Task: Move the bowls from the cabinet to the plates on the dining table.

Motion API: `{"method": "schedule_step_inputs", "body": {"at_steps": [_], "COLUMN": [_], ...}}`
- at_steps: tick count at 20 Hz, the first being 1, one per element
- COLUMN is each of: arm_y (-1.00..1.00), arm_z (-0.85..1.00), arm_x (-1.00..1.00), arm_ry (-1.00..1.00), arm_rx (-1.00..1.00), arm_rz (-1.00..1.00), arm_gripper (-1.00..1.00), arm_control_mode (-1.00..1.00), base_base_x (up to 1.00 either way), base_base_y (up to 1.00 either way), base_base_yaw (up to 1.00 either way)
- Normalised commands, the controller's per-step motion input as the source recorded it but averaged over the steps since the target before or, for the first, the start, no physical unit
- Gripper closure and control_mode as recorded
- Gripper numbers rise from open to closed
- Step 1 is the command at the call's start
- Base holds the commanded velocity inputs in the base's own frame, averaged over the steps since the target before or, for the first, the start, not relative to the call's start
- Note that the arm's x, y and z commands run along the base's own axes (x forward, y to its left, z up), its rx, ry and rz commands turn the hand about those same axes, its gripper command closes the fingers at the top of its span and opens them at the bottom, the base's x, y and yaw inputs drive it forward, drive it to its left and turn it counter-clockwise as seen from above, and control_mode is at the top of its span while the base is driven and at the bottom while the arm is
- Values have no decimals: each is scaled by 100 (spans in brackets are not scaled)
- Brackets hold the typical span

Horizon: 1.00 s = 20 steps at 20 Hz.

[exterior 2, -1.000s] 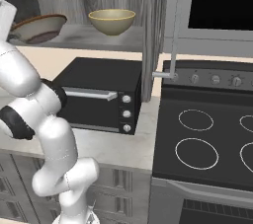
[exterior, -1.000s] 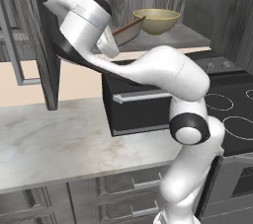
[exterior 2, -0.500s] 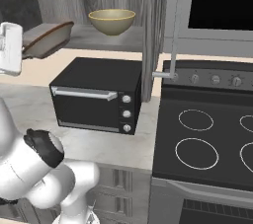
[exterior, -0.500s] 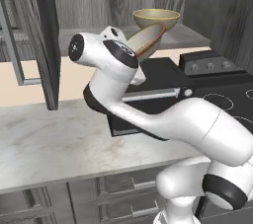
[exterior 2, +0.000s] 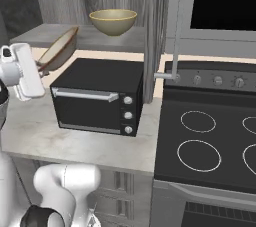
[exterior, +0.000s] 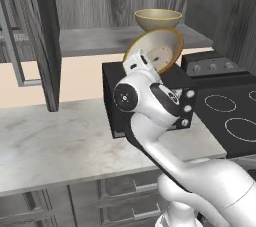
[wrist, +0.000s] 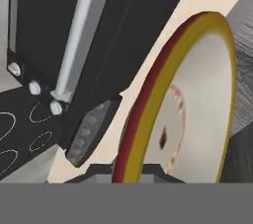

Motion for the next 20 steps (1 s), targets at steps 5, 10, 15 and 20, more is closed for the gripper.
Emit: {"method": "schedule_step_inputs", "body": {"at_steps": [5,10,15,20], "arm_y": [1,9,13,14], "arm_z": [-10,-9,-10,-30], "arm_x": [-46,-9,0,0], "arm_ry": [-12,0,0,0], "arm_rx": [10,15,20,21], "arm_rz": [15,8,3,3], "arm_gripper": [100,100,100,100], "arm_control_mode": [-100,-100,-100,-100], "base_base_x": [0,0,0,0], "base_base_y": [0,0,0,0], "base_base_yaw": [0,0,0,0]}}
